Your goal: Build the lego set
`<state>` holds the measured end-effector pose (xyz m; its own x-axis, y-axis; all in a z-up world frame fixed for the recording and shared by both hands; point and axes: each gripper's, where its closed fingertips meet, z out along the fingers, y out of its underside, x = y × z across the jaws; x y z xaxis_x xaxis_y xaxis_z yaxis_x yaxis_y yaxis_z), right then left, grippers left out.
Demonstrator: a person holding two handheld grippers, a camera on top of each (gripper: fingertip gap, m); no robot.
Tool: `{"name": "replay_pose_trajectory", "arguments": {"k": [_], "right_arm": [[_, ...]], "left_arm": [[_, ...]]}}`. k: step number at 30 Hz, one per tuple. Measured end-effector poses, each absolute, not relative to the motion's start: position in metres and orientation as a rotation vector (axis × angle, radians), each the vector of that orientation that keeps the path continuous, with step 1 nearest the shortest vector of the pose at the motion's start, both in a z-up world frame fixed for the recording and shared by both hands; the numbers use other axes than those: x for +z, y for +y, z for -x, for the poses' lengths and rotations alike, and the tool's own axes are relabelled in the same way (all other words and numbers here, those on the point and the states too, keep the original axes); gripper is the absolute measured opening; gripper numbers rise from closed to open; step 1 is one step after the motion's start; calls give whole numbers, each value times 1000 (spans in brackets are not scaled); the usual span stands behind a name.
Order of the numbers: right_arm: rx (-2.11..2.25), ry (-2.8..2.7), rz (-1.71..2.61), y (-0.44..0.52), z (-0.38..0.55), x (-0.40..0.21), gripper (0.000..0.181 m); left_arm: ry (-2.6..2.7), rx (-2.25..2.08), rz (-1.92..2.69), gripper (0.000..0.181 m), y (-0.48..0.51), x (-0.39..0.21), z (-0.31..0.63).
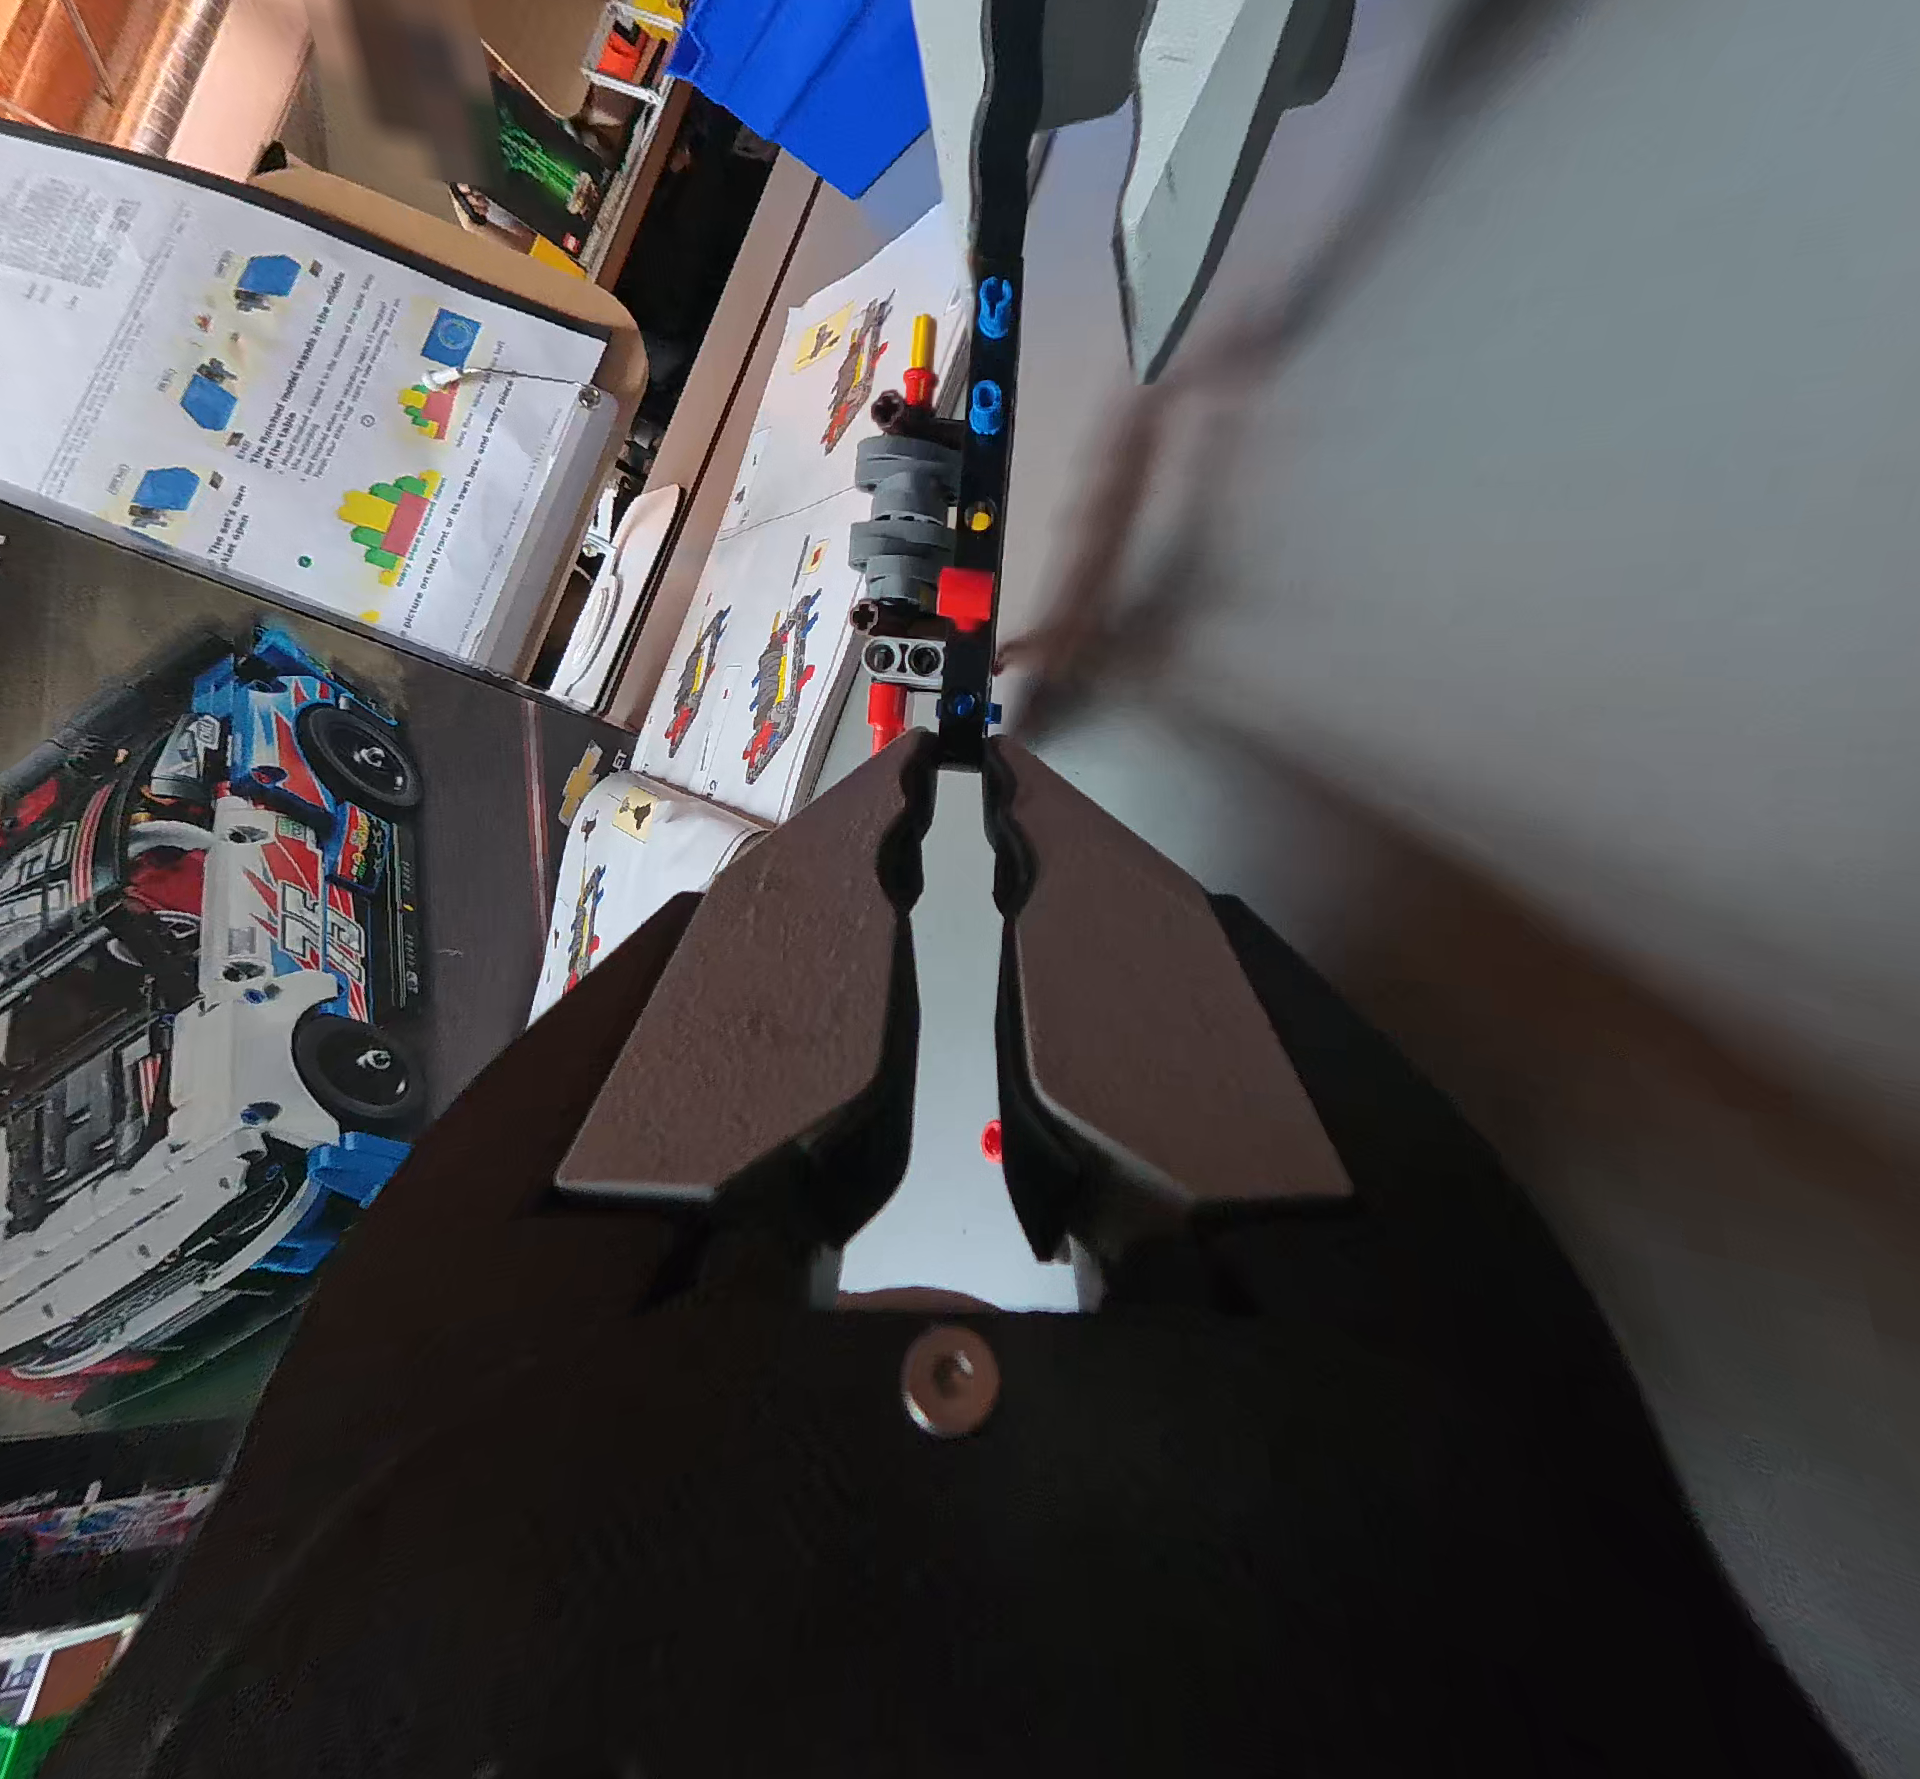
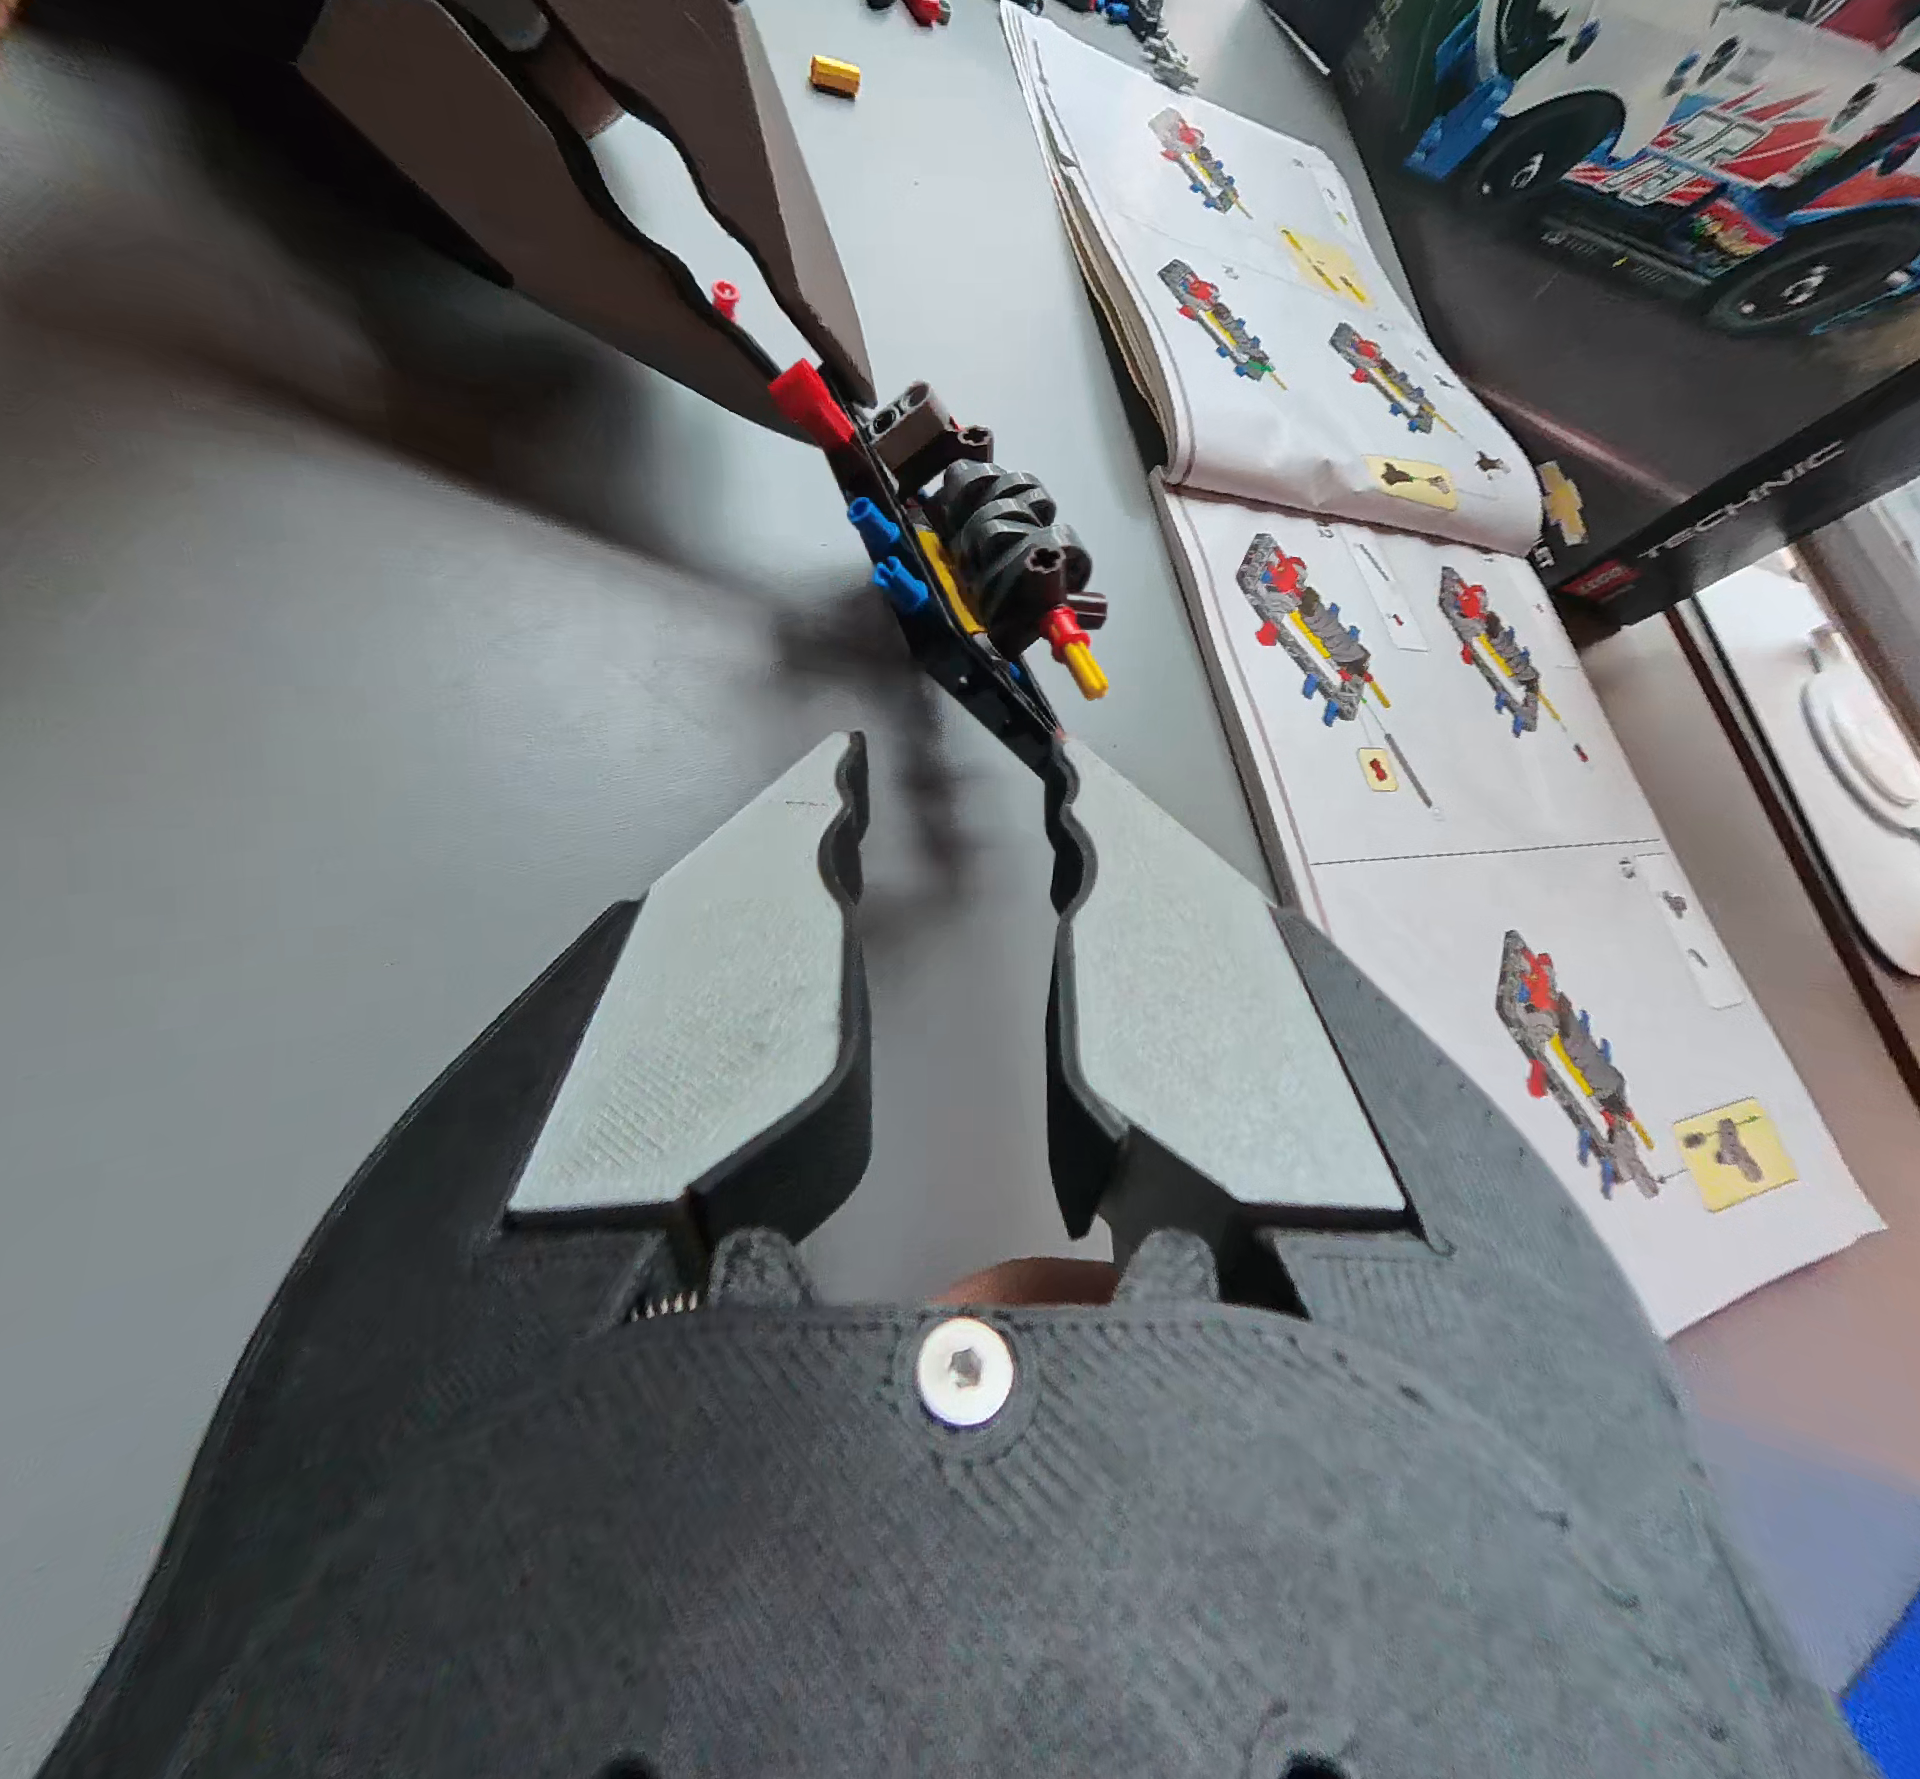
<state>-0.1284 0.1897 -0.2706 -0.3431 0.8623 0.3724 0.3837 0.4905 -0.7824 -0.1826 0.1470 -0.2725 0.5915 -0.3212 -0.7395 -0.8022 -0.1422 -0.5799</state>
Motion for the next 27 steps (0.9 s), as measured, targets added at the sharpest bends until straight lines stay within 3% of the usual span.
{"name": "replay_pose_trajectory", "arguments": {"k": [27], "right_arm": [[627,-1876,956,198,129,-266,19]], "left_arm": [[970,560,1665,6,145,-270,176]]}}
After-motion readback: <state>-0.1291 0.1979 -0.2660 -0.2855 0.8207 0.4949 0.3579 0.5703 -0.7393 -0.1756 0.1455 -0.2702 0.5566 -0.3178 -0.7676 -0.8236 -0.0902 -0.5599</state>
